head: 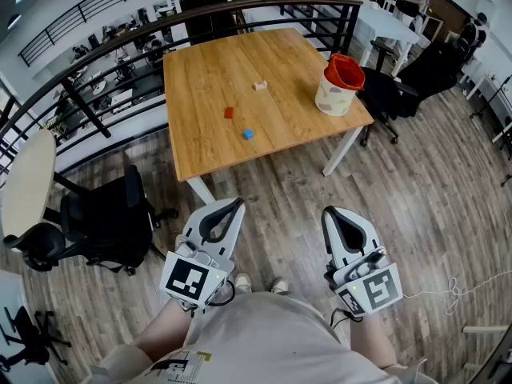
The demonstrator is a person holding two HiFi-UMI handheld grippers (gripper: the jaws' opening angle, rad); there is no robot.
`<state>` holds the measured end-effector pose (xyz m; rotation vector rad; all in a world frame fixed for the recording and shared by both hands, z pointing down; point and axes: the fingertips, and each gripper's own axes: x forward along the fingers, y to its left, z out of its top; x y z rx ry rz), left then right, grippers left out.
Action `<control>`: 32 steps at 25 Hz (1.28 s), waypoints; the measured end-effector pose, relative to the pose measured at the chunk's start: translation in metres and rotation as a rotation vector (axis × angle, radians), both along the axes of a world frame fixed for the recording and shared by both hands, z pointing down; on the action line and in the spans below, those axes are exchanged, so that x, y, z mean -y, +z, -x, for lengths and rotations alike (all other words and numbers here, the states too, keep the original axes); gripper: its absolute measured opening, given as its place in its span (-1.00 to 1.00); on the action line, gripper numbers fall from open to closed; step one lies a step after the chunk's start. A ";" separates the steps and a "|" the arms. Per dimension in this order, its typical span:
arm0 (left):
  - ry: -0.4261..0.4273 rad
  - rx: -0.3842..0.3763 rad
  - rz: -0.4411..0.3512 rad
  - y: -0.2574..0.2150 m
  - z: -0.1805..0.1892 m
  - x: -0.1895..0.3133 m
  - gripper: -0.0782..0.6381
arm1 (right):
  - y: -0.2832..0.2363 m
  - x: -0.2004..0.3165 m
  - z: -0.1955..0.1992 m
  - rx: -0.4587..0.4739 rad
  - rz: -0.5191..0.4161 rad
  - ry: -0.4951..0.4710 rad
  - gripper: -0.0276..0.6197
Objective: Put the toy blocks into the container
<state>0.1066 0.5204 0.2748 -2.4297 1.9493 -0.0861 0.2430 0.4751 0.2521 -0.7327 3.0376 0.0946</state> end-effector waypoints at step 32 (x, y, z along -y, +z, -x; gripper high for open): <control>-0.043 0.043 0.009 0.020 -0.080 0.040 -0.75 | 0.016 0.040 -0.064 -0.002 0.056 -0.020 -0.85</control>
